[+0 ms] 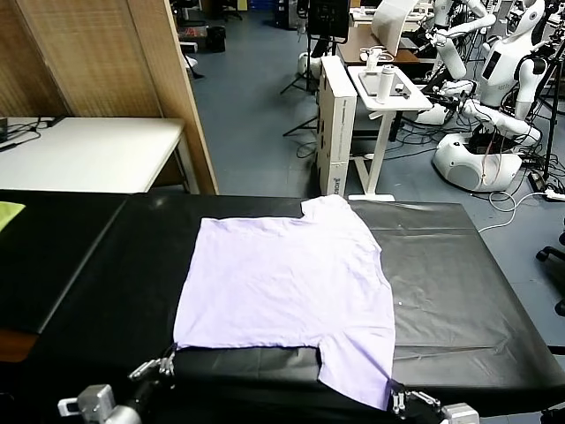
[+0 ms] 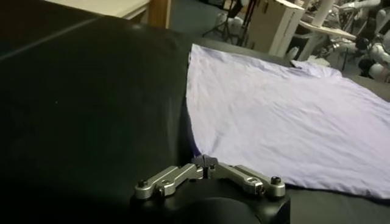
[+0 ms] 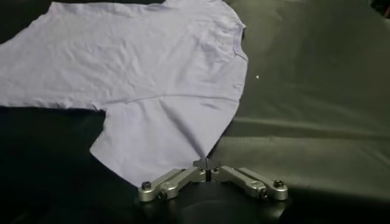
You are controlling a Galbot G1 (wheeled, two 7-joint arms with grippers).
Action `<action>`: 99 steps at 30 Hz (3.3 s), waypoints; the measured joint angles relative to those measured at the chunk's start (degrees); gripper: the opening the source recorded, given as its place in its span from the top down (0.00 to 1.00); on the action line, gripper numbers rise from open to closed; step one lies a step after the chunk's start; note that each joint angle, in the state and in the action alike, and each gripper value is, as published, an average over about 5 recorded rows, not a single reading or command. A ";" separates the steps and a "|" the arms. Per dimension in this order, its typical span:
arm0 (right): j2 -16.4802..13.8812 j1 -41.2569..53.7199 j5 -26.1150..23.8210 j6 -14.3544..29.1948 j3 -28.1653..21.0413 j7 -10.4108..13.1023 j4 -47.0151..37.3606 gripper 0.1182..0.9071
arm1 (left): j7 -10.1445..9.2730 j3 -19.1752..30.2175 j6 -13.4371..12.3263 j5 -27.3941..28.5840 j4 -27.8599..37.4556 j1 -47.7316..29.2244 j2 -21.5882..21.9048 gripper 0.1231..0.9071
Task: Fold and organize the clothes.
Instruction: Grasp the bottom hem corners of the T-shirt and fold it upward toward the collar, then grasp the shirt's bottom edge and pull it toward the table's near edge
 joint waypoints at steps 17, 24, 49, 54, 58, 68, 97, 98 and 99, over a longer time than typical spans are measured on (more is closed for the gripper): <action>-4.52 15.87 4.73 12.24 1.72 -7.26 -6.49 0.97 | 0.50 -0.14 -2.37 -1.47 0.61 -5.66 -2.00 0.97; -5.85 25.34 4.97 12.46 -1.32 -7.98 -13.44 0.97 | 0.98 0.34 -2.85 -1.44 1.57 -11.28 -2.03 0.97; -4.05 53.51 1.69 13.71 -17.79 -7.77 -38.54 0.97 | 3.13 4.35 -3.72 3.20 16.56 -26.18 -0.07 0.97; -3.95 53.35 1.90 12.38 -17.78 -7.64 -38.61 0.97 | 3.39 4.38 -3.73 3.62 17.65 -26.19 0.43 0.97; -4.36 52.29 2.60 10.46 -16.92 -7.70 -37.22 0.92 | 3.44 4.45 -3.68 3.89 17.84 -26.13 0.41 0.97; -8.54 42.97 1.94 8.16 -10.56 -9.82 -27.58 0.17 | 2.98 4.01 -3.10 4.35 15.89 -24.35 0.03 0.66; -10.88 27.50 -0.28 9.25 -3.75 -11.75 -23.16 0.72 | 3.10 3.93 -2.87 6.55 13.80 -18.07 -1.69 0.38; -10.92 27.35 -0.28 9.24 -3.67 -11.75 -23.02 0.79 | 3.11 3.93 -2.87 6.51 13.75 -17.95 -1.64 0.45; -10.96 27.20 -0.28 9.24 -3.58 -11.75 -22.87 0.84 | 3.12 3.92 -2.88 6.48 13.69 -17.82 -1.58 0.55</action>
